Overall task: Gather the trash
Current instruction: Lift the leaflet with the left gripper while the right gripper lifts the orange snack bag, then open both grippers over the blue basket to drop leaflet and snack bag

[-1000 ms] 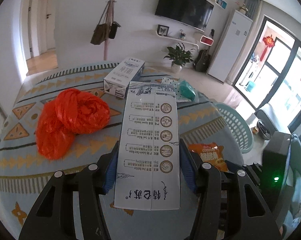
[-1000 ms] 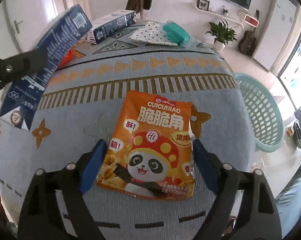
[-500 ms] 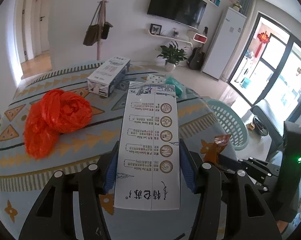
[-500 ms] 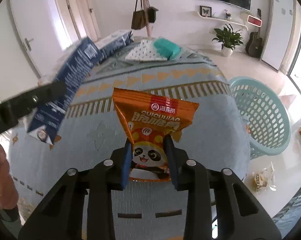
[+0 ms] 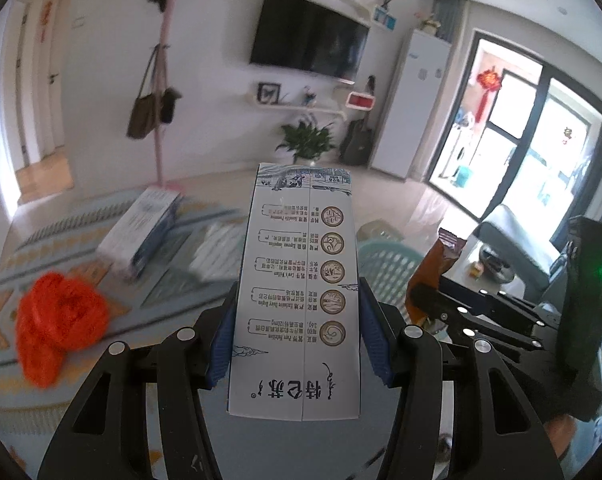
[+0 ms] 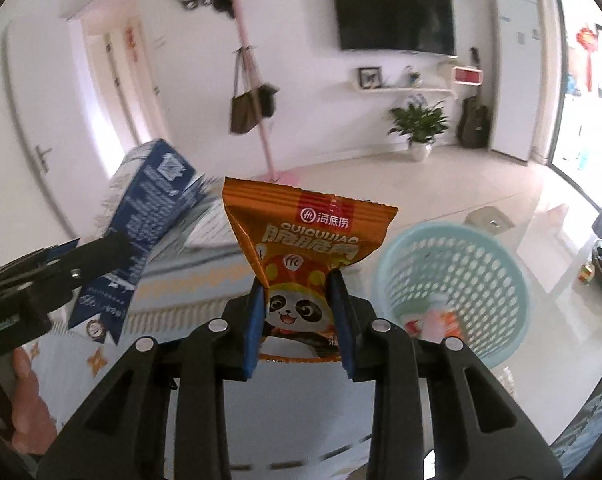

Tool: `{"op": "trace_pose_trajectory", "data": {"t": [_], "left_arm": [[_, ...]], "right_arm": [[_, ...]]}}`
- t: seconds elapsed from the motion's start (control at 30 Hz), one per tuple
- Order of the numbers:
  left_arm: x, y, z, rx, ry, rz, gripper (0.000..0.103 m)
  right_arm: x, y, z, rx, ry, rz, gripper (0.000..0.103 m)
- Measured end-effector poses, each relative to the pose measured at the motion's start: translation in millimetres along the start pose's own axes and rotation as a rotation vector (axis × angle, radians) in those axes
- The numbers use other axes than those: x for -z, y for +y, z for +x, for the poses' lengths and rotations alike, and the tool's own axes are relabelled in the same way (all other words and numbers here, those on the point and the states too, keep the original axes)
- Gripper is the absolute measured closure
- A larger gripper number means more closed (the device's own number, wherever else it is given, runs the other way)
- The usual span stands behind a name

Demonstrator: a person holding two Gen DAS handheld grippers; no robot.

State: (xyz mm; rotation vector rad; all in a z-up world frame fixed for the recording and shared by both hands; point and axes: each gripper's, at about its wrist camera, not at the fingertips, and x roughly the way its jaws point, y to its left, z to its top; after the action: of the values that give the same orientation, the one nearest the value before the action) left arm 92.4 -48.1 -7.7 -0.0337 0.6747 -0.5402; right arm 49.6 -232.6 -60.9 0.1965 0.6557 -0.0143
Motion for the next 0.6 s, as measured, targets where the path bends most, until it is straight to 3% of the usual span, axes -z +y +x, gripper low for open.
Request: {"op": "trace_pose_trajectory", "data": {"t": [0.23,0.37,0.6], "left_arm": [[-32,-47,40,0.036,-0.028,0.07,0.05],[-42,-71,78,0.028,0.015,0.101,0.05],[-39,-95,144,0.084,0.13,0.101,0.05]], "right_arm": [[-21,-63,9,0.102,-0.018,0.078,0.075],[-24,-98,25,0.146,0.007,0.134,0.075],[-16,-152,64,0.18,0.085,0.252,0.074]]}}
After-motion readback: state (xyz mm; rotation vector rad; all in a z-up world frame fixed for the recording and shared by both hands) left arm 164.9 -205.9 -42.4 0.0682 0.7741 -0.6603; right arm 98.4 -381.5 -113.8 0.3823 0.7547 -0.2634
